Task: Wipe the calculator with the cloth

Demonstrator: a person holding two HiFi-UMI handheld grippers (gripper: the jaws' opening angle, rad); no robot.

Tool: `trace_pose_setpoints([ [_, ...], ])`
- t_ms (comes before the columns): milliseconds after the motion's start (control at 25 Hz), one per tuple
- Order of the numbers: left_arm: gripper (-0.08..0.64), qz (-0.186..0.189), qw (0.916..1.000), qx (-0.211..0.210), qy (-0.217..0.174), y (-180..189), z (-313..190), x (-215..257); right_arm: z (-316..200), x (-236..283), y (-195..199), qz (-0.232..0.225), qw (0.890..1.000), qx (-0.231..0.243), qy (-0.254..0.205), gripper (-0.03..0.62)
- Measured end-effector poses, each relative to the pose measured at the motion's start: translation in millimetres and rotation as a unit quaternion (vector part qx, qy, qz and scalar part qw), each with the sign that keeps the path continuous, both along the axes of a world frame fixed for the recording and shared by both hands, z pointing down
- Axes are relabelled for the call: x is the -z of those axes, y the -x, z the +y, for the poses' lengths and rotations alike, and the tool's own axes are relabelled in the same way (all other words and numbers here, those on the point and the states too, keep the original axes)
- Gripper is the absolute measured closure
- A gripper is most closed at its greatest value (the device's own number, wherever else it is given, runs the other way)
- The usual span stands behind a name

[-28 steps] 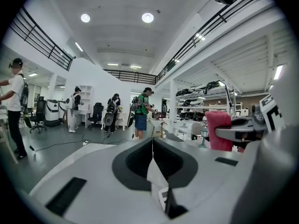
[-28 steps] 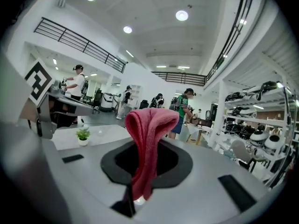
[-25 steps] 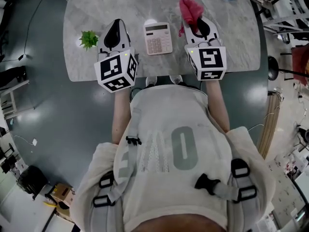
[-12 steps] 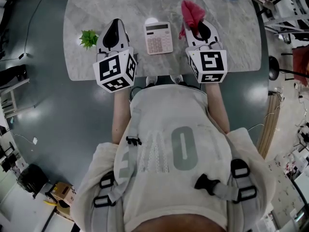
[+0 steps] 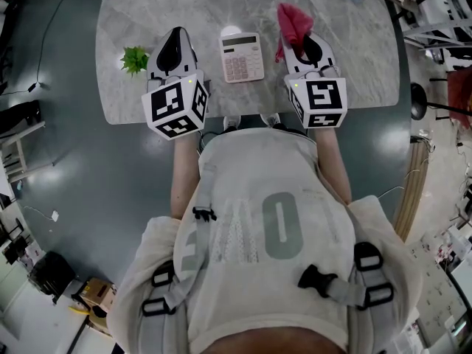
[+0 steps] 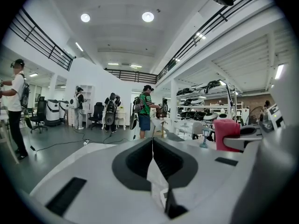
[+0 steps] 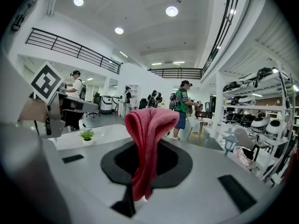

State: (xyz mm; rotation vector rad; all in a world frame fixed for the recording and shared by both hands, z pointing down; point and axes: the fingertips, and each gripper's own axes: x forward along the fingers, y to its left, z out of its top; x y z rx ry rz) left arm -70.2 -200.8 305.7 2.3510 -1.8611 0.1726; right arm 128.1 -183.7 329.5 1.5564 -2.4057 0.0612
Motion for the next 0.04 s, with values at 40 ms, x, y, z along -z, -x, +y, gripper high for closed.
trace_pose_setpoints([
  [40, 0.538, 0.000, 1.0000, 0.000, 0.000, 0.5, -1.0, 0.3, 0.3, -0.8, 0.2, 0.000, 1.000, 0.000, 0.002, 0.537],
])
